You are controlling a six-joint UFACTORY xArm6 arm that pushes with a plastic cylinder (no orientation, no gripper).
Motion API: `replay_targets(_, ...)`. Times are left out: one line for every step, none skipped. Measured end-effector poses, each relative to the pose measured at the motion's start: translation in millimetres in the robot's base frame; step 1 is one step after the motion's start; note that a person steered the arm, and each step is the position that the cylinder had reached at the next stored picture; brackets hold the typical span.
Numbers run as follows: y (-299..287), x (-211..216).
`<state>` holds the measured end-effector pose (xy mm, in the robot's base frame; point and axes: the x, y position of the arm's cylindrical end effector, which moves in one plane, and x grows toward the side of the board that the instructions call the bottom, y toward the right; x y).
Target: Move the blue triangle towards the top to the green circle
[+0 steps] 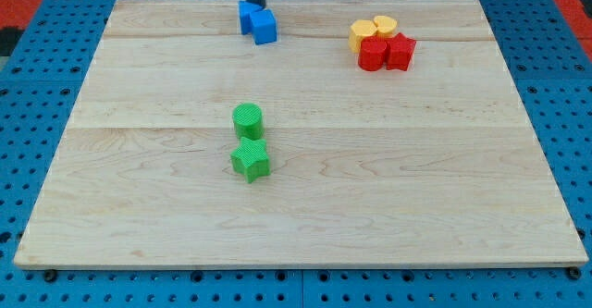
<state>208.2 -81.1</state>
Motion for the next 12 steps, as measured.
replay_targets(-21,15)
replay_targets(-6,42)
replay_targets(17,49)
replay_targets(17,52)
replay_targets(17,64)
replay_targets(17,85)
replay_targets(-4,86)
replay_targets(-25,86)
replay_targets(-29,98)
replay_targets(-34,117)
replay_targets(-34,138)
replay_targets(-64,139)
